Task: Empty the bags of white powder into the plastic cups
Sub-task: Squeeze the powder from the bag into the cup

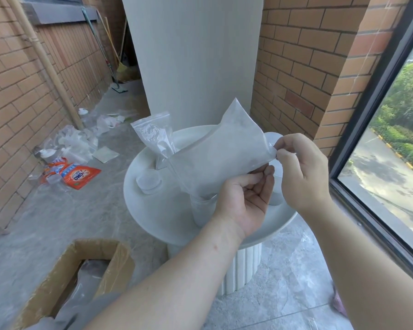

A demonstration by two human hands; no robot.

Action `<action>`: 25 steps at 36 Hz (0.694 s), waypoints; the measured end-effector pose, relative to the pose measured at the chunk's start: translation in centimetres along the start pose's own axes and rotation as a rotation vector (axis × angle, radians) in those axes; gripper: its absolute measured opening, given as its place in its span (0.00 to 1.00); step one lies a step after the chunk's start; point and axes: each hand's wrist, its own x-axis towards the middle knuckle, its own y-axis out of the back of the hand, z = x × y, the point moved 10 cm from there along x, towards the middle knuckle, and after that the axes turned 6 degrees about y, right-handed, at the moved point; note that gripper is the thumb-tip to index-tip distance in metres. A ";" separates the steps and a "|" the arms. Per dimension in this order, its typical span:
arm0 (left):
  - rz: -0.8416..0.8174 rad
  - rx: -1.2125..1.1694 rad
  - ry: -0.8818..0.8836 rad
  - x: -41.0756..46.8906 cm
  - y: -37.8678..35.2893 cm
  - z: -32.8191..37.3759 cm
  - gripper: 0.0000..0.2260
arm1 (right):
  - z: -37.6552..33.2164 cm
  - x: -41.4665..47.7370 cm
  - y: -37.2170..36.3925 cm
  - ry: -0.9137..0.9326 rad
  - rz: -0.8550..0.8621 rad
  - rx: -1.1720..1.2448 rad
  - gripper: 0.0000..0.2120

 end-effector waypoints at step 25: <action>-0.033 -0.046 -0.002 0.4 0.0 0.0 0.12 | -0.3 -0.7 -0.9 0.124 -0.032 -0.136 0.12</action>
